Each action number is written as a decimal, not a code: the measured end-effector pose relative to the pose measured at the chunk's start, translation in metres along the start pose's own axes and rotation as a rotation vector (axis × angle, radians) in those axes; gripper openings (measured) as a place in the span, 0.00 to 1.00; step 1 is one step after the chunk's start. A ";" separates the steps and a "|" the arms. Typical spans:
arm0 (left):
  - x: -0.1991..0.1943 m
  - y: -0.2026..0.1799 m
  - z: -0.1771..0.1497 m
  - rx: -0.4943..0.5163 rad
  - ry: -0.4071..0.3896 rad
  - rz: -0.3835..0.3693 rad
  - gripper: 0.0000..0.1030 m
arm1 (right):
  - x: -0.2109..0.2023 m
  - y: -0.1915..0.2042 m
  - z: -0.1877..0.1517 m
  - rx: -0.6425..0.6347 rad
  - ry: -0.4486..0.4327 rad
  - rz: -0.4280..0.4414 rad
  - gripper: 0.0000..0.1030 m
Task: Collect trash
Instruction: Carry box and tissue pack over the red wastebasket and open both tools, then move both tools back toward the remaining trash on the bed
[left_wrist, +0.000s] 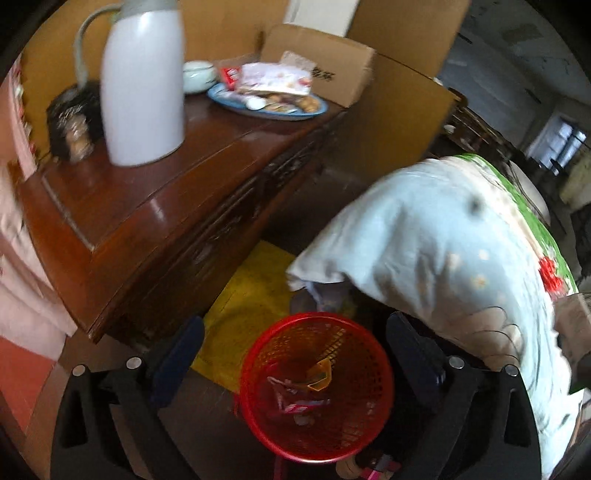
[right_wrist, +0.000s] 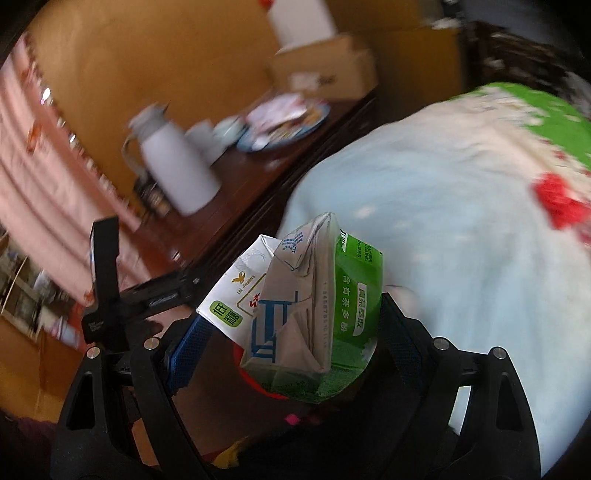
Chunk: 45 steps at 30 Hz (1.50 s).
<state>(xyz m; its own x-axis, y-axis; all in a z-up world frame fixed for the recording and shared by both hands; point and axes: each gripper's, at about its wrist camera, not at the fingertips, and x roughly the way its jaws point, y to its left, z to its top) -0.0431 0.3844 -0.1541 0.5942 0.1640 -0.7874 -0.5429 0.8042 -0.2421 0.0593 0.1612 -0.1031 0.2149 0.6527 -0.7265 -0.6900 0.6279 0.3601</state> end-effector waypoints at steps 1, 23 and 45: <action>0.002 0.006 0.000 -0.010 0.003 0.004 0.94 | 0.013 0.007 0.003 -0.014 0.030 0.014 0.82; -0.010 -0.018 -0.005 0.076 -0.031 -0.005 0.94 | -0.001 0.011 -0.005 -0.022 0.012 0.007 0.87; -0.101 -0.156 -0.029 0.376 -0.159 -0.084 0.94 | -0.214 -0.109 -0.088 0.205 -0.418 -0.327 0.92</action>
<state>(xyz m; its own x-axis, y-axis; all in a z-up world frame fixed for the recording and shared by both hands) -0.0353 0.2253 -0.0537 0.7274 0.1520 -0.6692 -0.2517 0.9663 -0.0541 0.0277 -0.0837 -0.0385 0.6788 0.4963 -0.5412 -0.4020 0.8680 0.2917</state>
